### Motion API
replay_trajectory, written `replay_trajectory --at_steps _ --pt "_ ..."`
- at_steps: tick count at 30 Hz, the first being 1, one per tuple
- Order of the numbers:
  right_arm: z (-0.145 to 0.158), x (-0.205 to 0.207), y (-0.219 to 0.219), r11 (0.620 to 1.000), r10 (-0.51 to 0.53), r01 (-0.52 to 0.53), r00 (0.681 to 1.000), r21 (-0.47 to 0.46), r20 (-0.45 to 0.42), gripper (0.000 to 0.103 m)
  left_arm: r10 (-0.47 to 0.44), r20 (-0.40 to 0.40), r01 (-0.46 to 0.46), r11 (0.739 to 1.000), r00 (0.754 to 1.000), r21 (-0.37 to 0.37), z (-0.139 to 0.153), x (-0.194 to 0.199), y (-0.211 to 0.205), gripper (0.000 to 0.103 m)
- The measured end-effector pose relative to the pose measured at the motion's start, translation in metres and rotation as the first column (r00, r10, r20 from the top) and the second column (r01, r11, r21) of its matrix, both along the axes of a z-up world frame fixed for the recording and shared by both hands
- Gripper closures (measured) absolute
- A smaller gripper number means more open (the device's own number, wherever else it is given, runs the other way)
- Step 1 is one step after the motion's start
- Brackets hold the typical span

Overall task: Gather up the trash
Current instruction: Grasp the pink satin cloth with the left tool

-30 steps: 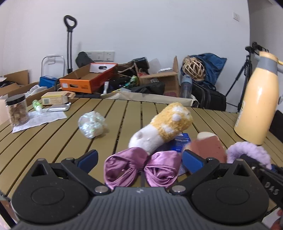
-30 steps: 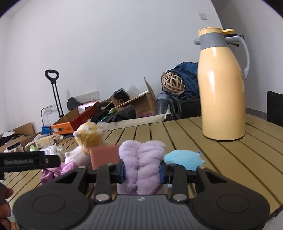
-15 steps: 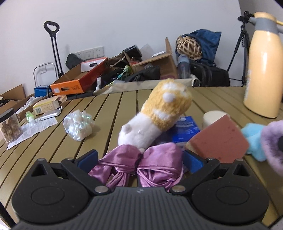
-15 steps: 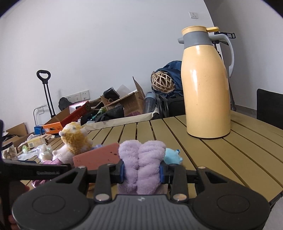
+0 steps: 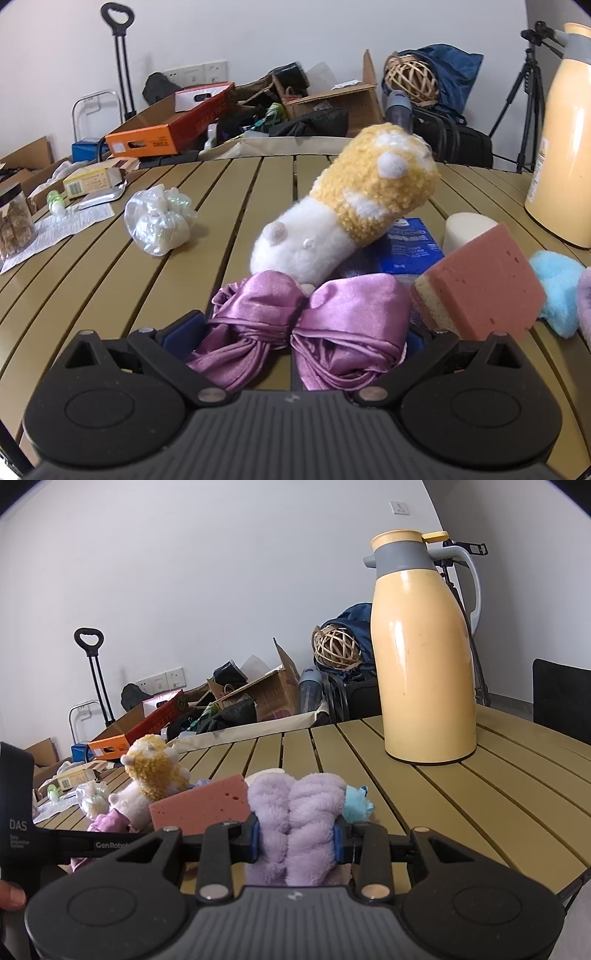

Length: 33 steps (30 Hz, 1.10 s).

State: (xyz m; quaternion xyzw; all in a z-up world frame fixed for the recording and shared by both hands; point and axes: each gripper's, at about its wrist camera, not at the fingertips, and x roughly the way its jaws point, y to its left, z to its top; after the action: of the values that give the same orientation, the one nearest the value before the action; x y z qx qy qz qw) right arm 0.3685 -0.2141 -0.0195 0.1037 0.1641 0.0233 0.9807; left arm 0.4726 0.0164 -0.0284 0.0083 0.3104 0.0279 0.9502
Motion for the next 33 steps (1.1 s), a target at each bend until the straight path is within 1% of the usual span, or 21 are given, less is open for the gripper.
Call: replay_trajectory --at_steps 6,8,9,14,17,21,26,33 --pt "0.001 0.001 0.002 1.000 0.015 -0.015 1.000 0.002 -0.001 0.069 0.011 0.003 -0.011 1.000 1.000 -0.011 0.000 -0.003 0.001 0.020" --pt "0.001 0.000 0.002 1.000 0.019 -0.019 1.000 0.003 -0.001 0.069 0.014 0.011 -0.014 1.000 1.000 0.000 0.000 -0.005 0.000 0.030" --pt "0.000 0.000 0.003 1.000 0.022 -0.022 1.000 0.002 -0.001 0.069 0.017 0.015 -0.017 1.000 1.000 0.002 0.001 -0.006 0.000 0.032" --pt "0.000 -0.001 0.004 0.999 0.032 -0.032 0.999 0.001 -0.003 0.069 0.031 0.022 -0.031 1.000 0.999 -0.003 0.005 -0.011 0.003 0.051" --pt "0.000 -0.002 0.005 0.999 0.037 -0.037 0.999 -0.001 -0.001 0.069 0.033 0.026 -0.033 0.999 0.999 -0.010 0.007 -0.015 0.005 0.058" --pt "0.001 -0.004 0.007 0.999 0.048 -0.048 0.999 -0.002 0.004 0.069 0.037 0.039 -0.036 0.999 0.999 -0.010 0.011 -0.022 0.006 0.063" --pt "0.002 -0.008 0.010 0.998 0.067 -0.066 0.998 -0.005 0.014 0.069 0.040 0.069 -0.040 0.999 0.997 -0.011 0.019 -0.036 0.007 0.063" --pt "0.006 -0.021 0.013 0.996 0.089 -0.089 0.996 -0.004 0.030 0.069 0.062 0.095 -0.058 0.998 0.994 -0.037 0.028 -0.057 0.014 0.063"
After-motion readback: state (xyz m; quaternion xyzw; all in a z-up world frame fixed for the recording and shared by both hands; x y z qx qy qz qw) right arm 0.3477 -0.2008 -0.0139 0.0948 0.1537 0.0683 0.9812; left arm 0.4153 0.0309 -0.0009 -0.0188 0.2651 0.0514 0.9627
